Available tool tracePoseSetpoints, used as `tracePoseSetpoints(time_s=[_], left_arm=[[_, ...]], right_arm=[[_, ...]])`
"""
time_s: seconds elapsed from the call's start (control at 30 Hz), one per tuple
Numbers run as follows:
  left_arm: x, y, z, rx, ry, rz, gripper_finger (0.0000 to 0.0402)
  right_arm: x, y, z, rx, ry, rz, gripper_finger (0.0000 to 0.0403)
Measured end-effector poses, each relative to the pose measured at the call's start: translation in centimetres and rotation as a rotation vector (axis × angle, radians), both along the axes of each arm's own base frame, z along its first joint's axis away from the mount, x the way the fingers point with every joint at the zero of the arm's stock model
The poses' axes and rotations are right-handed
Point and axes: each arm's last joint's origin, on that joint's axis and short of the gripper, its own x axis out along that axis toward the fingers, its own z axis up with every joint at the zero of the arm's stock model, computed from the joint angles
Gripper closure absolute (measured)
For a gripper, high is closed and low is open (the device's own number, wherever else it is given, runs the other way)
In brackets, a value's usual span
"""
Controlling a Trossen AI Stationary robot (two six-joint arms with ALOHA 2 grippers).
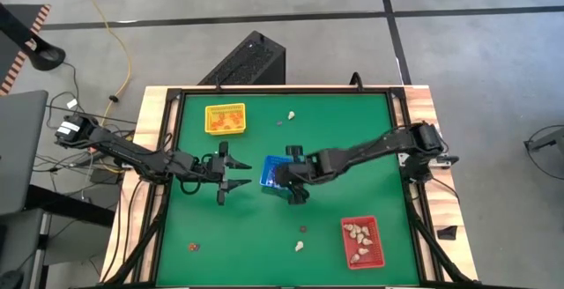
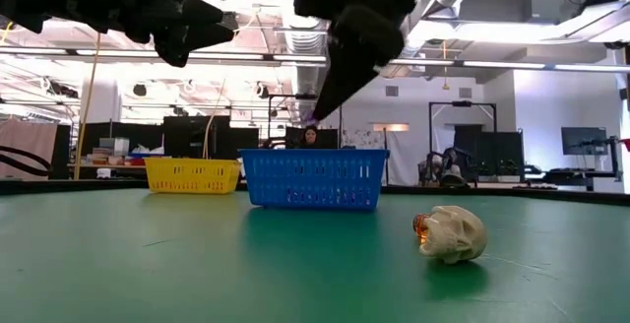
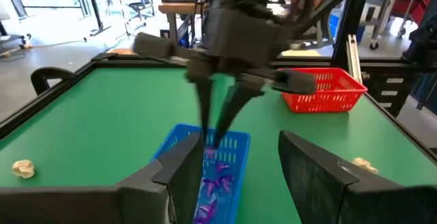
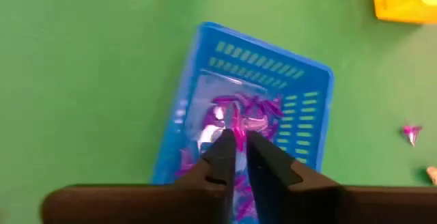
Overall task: Sort Halloween decoration
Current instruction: Put the witch hat toy into the blue bin
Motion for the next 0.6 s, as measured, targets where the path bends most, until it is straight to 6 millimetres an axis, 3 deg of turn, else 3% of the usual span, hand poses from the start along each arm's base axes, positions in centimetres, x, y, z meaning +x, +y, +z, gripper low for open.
tracePoseSetpoints(time_s=[0.3, 0.47, 0.6], left_arm=[[0.0, 0.0, -0.3, 0.017, 0.033, 0.007, 0.0221], [-0.1, 0.1, -1.0, 0.021, 0.106, 0.018, 0.0221], [-0.1, 0.5, -1.7, -0.013, 0.155, 0.125, 0.0221]], right_arm=[[0.2, -3.0, -0.4, 0.03, 0.038, -0.069, 0.0228], [-2.7, -2.3, 1.9, 0.091, 0.098, -0.095, 0.0206], [-6.1, -0.9, 3.1, 0.096, -0.006, -0.017, 0.021]])
